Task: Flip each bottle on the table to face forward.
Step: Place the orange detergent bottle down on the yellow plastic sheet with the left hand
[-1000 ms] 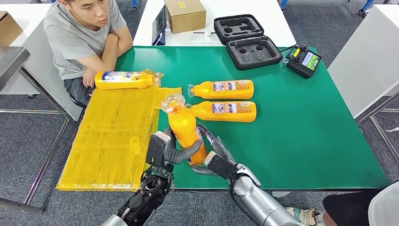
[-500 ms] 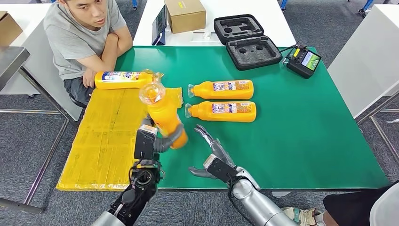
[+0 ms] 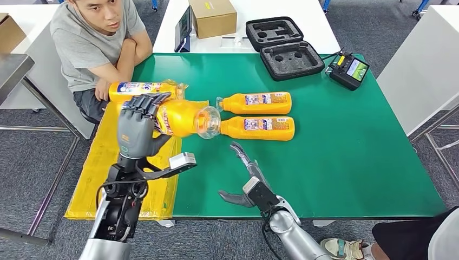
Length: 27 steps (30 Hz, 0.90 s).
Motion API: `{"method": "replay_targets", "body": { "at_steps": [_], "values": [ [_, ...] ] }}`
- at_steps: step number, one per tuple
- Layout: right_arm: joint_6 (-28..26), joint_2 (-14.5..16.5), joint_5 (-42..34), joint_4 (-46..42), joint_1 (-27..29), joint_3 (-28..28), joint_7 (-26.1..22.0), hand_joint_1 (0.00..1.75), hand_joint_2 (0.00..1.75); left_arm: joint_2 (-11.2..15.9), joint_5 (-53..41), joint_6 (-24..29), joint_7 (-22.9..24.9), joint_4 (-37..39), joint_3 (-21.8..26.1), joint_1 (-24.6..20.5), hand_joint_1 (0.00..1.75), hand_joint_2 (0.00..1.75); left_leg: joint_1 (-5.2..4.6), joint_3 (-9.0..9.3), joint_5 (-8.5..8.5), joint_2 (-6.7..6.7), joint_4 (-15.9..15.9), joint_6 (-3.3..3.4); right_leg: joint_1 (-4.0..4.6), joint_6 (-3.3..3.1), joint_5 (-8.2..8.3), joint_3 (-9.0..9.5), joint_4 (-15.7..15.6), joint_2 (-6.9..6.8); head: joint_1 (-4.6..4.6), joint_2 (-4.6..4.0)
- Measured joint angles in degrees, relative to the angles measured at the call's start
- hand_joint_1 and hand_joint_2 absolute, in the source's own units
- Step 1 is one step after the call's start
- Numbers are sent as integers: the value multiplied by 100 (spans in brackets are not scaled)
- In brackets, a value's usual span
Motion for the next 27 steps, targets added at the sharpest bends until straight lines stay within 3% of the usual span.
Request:
{"method": "replay_targets", "body": {
  "at_steps": [3, 5, 8, 10, 14, 17, 21, 27],
  "values": [
    [86, 56, -32, -23, 48, -127, 0, 0, 175, 6, -1006, 0, 533, -98, 173, -12, 168, 175, 0, 1, 0, 0, 0, 0, 0, 0, 0, -1, 0, 0, 1, 0],
    [143, 86, -74, -29, 91, -200, 0, 0, 175, 235, -1365, 0, 1701, -87, -87, -44, 164, 175, 1, 2, 0, 2, 0, 0, 1, -1, 0, -4, 0, 2, 2, 0],
    [200, 109, -100, -29, 149, -294, 0, 0, 175, 828, -1422, 0, 3706, 98, -997, -231, 168, 175, 3, 1, 2, 2, 0, -1, 2, -1, 1, -5, 0, 2, -1, 0],
    [214, 126, -97, -29, 161, -344, 0, 0, 175, 1135, -1425, 0, 4243, 248, -1551, -338, 171, 175, 4, 0, 6, -2, 0, -3, 3, -2, 0, -3, 1, -2, 1, 0],
    [230, 151, -146, -29, 183, -401, 0, 0, 175, 1541, -1426, 0, 4868, 696, -2520, -520, 175, 175, 1, 0, 6, -1, 0, -3, 0, -2, 0, -4, 0, 2, 1, 0],
    [287, 165, -141, -29, 201, -476, 0, 0, 175, 1652, -1421, -2, 5051, 1444, -3073, -765, 175, 175, -2, 0, 6, -3, 0, -2, -3, -1, 0, -2, -1, -1, 3, 0],
    [314, 200, -127, -29, 223, -520, 0, 0, 175, 1663, -1412, -5, 4996, 2441, -3395, -1001, 175, 175, -2, 1, 6, 11, 0, -2, -2, -1, 3, -4, 0, 8, 1, 0],
    [329, 215, -125, -28, 243, -591, 0, 0, 175, 1657, -1387, -4, 4932, 3215, -3562, -1231, 172, 175, 1, 0, 6, 14, 0, -3, 1, -1, 2, -4, 1, 8, 2, 0]
  ]
}}
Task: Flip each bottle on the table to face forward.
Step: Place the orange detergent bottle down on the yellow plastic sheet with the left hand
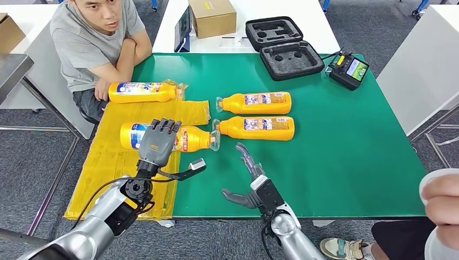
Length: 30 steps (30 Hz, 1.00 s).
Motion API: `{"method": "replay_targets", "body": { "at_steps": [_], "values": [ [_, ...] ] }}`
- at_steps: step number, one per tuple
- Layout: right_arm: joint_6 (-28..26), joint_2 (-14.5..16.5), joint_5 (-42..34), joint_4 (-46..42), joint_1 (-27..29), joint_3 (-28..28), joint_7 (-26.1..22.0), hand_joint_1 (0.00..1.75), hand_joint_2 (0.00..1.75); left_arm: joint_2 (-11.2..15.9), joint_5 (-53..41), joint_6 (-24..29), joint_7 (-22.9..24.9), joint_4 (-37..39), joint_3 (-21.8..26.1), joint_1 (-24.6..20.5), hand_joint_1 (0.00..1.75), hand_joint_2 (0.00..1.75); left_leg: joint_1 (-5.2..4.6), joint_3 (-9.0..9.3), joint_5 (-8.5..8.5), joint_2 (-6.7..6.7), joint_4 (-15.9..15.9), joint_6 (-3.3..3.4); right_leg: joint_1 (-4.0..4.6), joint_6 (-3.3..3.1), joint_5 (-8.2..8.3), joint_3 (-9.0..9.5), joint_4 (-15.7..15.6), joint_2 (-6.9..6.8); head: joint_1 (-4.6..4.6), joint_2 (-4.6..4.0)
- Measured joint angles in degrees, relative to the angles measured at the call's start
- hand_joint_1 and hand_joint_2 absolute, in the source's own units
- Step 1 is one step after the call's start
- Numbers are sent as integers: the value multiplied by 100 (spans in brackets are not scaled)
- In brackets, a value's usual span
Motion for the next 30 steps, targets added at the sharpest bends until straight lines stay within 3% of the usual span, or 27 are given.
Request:
{"method": "replay_targets", "body": {
  "at_steps": [5, 13, 27, 28, 30],
  "values": [
    [27, 1, -2, 7, -3, -32, 0, 0, 175, -34, 5, -4, -93, 751, 36, -204, 160, 175, 0, 0, 0, 2, 0, 0, 0, 0, 0, 0, 0, 0, 0, 0],
    [59, 4, -3, 22, -6, -58, 0, 0, 175, -79, 43, -456, -125, 1693, 203, -543, 157, 175, 0, 0, 1, 1, 0, 0, 0, 0, 0, 1, 1, -1, 0, 0],
    [93, 37, -55, 99, -10, -58, 0, 0, 175, -143, 331, -969, -384, 2227, 578, -883, 146, 175, 0, 0, 1, 1, 0, 0, 0, 0, 0, 1, 1, -1, 1, 0],
    [93, 41, -61, 100, -10, -58, 0, 0, 175, -150, 343, -983, -400, 2240, 600, -891, 137, 175, 0, 0, 1, 1, 0, 0, 0, 0, 0, 2, 1, -1, 0, 0],
    [93, 54, -68, 100, -10, -58, 0, 0, 175, -162, 369, -1013, -434, 2263, 644, -905, 71, 175, 0, 0, 1, 1, 0, 0, 0, 0, 0, 2, 1, -1, 0, 0]
  ]
}}
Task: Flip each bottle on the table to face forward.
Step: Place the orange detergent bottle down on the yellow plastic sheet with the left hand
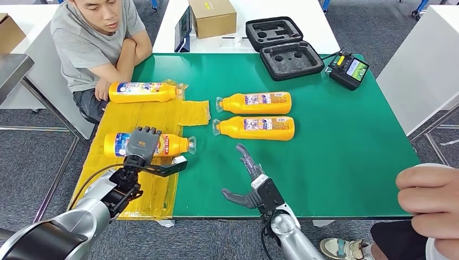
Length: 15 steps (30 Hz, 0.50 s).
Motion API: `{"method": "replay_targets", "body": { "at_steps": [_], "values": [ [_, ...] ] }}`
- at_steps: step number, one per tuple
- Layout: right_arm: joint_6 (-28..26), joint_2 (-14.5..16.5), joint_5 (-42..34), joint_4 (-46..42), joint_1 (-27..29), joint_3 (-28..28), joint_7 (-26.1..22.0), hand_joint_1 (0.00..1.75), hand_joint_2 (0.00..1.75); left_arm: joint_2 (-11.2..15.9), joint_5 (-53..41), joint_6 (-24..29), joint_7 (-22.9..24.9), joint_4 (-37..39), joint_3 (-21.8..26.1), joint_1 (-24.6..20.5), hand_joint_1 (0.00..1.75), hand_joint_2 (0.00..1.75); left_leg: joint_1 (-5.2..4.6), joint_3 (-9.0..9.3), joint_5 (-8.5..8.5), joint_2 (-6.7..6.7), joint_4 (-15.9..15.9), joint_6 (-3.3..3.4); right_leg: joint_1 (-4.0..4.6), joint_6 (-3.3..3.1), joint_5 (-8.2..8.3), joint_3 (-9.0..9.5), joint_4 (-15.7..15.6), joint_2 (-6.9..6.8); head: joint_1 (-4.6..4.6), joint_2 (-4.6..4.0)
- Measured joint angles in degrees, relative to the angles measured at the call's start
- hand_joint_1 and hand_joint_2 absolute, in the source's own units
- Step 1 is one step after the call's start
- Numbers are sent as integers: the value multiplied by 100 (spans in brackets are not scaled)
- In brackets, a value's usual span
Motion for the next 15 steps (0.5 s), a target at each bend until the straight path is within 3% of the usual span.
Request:
{"method": "replay_targets", "body": {
  "at_steps": [2, 3, 15],
  "values": [
    [1, 11, -3, 0, 0, 0, 0, 0, 175, -9, 28, -31, -32, 18, 33, -10, 7, 175, 0, 0, 0, 0, 0, 0, 0, 0, 0, 0, 0, 0, -1, 0],
    [2, 15, -4, 1, 0, -1, 0, 0, 175, -11, 46, -51, -59, 27, 50, -15, 0, 175, 0, 0, 0, 0, 0, 0, 0, 0, 0, 0, 0, 0, -1, 0],
    [69, 23, -12, 91, -19, -60, 0, 0, 175, -9, 131, -255, -340, 90, 173, -86, 0, 175, 0, 1, 0, 0, 0, 0, 0, 0, 0, 2, 1, 0, -1, 0]
  ]
}}
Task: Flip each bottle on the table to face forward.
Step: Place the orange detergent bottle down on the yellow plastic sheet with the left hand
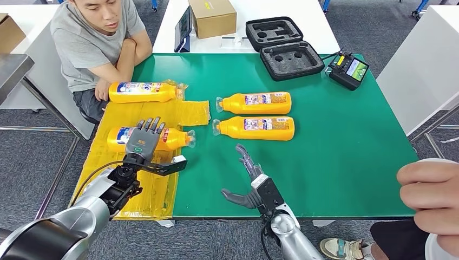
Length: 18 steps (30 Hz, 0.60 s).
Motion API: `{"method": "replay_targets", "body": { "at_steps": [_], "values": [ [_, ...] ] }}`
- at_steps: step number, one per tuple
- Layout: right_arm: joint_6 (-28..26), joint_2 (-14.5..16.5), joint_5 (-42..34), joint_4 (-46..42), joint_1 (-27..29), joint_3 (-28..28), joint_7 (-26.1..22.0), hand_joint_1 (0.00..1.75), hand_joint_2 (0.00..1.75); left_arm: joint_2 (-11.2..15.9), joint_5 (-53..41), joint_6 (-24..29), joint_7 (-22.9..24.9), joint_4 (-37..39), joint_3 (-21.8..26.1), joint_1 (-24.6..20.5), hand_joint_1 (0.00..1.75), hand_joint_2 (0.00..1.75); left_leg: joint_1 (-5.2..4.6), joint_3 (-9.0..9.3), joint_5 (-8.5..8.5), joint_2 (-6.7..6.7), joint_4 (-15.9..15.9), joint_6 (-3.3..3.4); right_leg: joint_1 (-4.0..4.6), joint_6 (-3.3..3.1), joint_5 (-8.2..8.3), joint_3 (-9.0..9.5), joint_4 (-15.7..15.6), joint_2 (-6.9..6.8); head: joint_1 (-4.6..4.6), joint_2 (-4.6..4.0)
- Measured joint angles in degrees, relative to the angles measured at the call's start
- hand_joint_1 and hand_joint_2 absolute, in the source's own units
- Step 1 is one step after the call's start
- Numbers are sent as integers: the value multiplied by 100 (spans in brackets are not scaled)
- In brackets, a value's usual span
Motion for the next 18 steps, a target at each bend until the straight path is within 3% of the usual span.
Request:
{"method": "replay_targets", "body": {
  "at_steps": [18],
  "values": [
    [-15, 0, -7, 1, 3, -88, 0, 0, 175, 4, 63, -25, -151, 2, 172, -14, 0, 175, 0, 1, 0, 0, 0, 0, 0, 0, 0, 0, 0, 0, 1, 0]
  ]
}}
